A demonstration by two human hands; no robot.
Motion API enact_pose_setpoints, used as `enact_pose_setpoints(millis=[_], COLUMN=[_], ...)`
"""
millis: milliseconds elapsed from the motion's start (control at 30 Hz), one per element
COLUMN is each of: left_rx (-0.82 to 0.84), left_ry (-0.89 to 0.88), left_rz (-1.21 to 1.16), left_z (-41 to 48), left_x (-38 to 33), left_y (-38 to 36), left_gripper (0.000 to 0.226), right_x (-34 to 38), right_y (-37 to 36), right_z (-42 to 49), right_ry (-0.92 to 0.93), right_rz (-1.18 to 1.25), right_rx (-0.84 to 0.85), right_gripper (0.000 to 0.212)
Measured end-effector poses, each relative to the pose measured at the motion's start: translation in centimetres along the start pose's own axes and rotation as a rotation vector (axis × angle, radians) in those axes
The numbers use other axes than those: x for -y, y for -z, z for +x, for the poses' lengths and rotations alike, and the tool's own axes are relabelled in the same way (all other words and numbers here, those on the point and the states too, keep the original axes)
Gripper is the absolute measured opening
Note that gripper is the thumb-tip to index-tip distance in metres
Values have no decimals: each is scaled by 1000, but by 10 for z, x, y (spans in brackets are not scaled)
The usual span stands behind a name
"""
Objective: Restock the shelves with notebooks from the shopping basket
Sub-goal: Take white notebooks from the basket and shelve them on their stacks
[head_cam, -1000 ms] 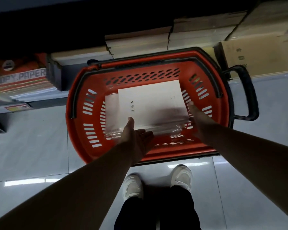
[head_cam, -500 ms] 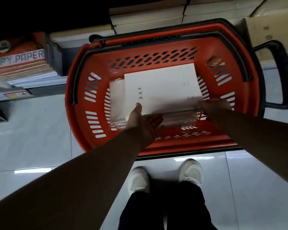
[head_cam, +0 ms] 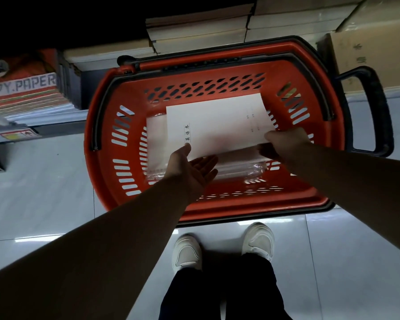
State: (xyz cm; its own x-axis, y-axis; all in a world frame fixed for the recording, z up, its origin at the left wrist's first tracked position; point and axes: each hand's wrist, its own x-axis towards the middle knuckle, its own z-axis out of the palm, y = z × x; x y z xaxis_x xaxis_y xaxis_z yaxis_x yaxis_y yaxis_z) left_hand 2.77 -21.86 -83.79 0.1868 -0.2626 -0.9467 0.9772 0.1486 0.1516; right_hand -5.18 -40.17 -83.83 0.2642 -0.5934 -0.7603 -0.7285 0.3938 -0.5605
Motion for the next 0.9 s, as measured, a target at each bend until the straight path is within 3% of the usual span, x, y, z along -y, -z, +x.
enact_pose_setpoints(millis=[67,167,267,400,533,633,800,900], left_rx=[-22,-41,-110,-286,-266,-241,-179,-207], left_ry=[-32,-106,-189,-196,-239,-238,-244,-230], left_rz=[-5,-31,-24,137,264,168,125,122], left_z=[-2,-4,-9,-18,-28,-43,-47,-48], left_x=[3,6,9,3,-11,-15,-16,-15], left_y=[-5,-17,-37,-51,-51,-40,-30,-25], left_gripper=[33,11,25,16,38,35,33,34], right_x=[2,-4,-18,-22,-4,8,10,5], right_y=[2,7,10,17,30,34,20,15], right_z=[-4,-12,-23,-39,-47,-41,-42,-42], right_ry=[-58,-74,-190,-187,-115,-181,-256,-228], right_rz=[108,7,63,70,67,161,259,365], right_rx=[118,354,513,491,402,297,423,471], right_gripper=[12,15,10,27,65,63,73,65])
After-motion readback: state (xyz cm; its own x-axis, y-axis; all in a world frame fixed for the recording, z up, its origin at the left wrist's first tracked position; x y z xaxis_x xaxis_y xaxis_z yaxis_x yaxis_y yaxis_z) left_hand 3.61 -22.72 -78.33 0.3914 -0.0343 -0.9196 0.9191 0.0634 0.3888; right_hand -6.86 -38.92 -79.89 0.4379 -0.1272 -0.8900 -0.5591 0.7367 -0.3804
